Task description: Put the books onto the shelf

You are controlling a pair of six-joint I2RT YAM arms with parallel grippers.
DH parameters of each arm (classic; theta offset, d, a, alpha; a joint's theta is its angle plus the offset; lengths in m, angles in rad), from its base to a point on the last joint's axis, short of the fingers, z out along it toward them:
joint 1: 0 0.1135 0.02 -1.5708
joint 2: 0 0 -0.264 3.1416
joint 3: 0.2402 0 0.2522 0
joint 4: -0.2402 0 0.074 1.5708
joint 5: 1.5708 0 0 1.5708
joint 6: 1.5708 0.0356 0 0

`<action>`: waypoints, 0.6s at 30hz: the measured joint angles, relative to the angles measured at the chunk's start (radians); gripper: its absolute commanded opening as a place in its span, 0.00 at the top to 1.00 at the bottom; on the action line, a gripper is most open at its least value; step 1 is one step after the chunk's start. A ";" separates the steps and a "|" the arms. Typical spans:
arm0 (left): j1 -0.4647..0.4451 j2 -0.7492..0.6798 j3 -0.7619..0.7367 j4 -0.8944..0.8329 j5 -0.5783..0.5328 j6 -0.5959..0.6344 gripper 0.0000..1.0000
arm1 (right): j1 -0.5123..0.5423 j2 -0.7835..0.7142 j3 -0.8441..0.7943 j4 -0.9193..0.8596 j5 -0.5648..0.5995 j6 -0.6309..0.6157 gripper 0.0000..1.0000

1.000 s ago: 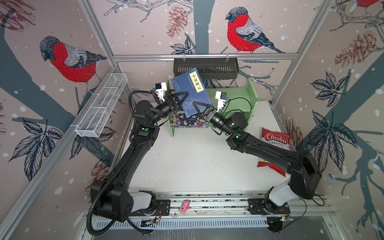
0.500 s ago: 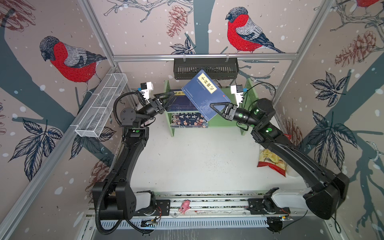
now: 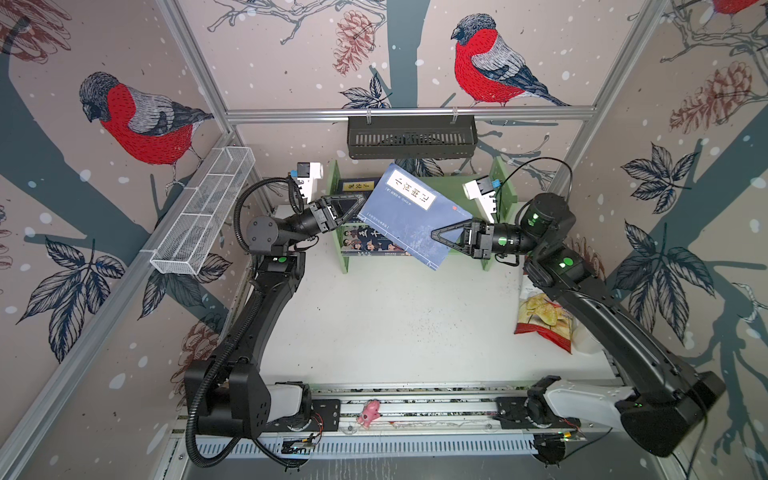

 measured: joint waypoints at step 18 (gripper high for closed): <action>-0.027 0.004 -0.038 0.208 0.060 -0.177 0.17 | -0.037 0.021 0.086 -0.237 -0.088 -0.152 0.99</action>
